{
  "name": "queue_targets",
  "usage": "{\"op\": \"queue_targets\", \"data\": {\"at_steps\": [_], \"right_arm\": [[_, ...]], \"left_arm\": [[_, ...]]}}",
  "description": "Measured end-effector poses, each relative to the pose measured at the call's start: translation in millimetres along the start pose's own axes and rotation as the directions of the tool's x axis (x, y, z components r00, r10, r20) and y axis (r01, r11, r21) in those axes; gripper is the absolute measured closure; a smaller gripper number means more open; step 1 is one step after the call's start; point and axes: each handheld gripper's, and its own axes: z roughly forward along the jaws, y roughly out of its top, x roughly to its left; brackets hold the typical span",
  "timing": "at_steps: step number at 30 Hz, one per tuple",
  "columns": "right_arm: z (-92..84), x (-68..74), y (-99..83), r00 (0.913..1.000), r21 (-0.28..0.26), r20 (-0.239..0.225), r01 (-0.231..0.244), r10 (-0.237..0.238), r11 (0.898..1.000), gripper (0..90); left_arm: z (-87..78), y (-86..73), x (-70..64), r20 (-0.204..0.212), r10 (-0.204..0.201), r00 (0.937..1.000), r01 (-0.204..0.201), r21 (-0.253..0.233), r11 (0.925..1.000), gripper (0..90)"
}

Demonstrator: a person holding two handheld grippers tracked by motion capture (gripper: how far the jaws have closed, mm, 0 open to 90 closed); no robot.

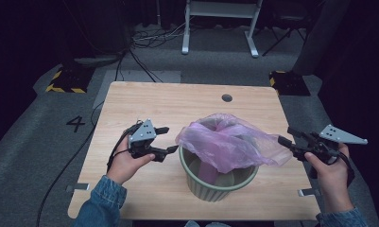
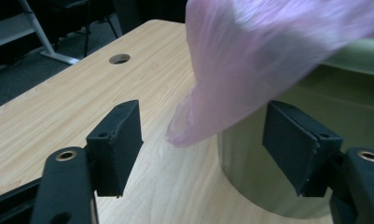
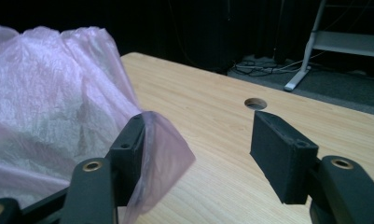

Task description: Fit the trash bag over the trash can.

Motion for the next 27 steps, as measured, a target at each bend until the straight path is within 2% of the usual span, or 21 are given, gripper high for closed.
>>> {"op": "queue_targets", "data": {"at_steps": [2,4,5,7,8,10,13,18,19,21,23,25,26,27], "right_arm": [[12.4,-1.4,-2.9,0.9999,0.058,-0.01,-0.002,0.002,0.998,41.9],[26.5,-6.7,-9.0,0.9991,0.101,-0.021,-0.035,0.037,0.994,42.3],[35.0,-10.6,-13.2,0.9979,0.124,-0.028,-0.054,0.058,0.991,42.3],[44.0,-12.7,-17.3,0.9977,0.142,-0.014,-0.063,0.066,0.988,41.8],[46.6,-12.8,-18.3,0.998,0.139,-0.013,-0.059,0.062,0.989,41.4],[45.9,-10.3,-17.2,0.9975,0.114,-0.024,-0.064,0.067,0.991,40.7],[32.7,-7.8,-10.1,0.9983,0.081,-0.03,-0.047,0.05,0.996,40.4],[-5.0,-9.4,4.4,0.9996,0.054,-0.025,-0.013,0.014,0.998,37.1],[-12.4,-8.3,6.9,0.9998,0.057,-0.02,0.01,-0.009,0.998,35.9],[-22.9,-2.3,10.5,0.9971,0.071,-0.066,0.044,-0.039,0.997,33.7],[-27.0,9.7,12.1,0.9843,0.071,-0.153,0.1,-0.088,0.992,33.5],[-25.3,22.4,11.5,0.9666,0.085,-0.218,0.156,-0.134,0.984,33.3],[-22.4,27.4,10.3,0.9607,0.093,-0.232,0.179,-0.153,0.979,33.6],[-18.4,31.4,8.6,0.9584,0.109,-0.234,0.193,-0.163,0.975,35.1]], "left_arm": [[8.6,1.6,3.7,0.0,0.01,0.9999,-0.01,0.005,0.9999,27.8],[15.1,2.4,6.2,0.034,-0.007,0.9994,0.007,0.006,1.0,33.2],[16.4,2.5,6.5,0.046,-0.01,0.9989,0.009,0.011,0.9999,42.7],[18.0,2.3,4.5,0.084,-0.016,0.9963,0.015,0.018,0.9997,63.6],[17.0,2.3,3.3,0.098,-0.013,0.9951,0.011,0.021,0.9997,75.4],[12.6,2.5,0.6,0.111,-0.011,0.9938,0.008,0.021,0.9998,88.2],[2.8,3.7,-3.6,0.116,-0.008,0.9932,0.007,0.004,1.0,89.7],[-10.8,5.6,-13.1,0.113,0.011,0.9936,-0.01,-0.002,0.9999,89.8],[-12.2,5.7,-14.6,0.115,0.018,0.9933,-0.018,0.002,0.9998,89.8],[-12.9,5.7,-16.5,0.116,0.014,0.9931,-0.015,0.004,0.9999,89.7],[-12.9,5.8,-17.8,0.127,-0.001,0.992,0.0,0.006,1.0,89.7],[-12.0,5.8,-18.7,0.135,-0.008,0.9908,0.008,0.001,1.0,89.6],[-11.2,5.8,-19.5,0.137,-0.008,0.9906,0.008,0.0,1.0,89.6],[-10.5,6.0,-19.9,0.137,0.001,0.9905,-0.001,0.002,1.0,89.6]]}}
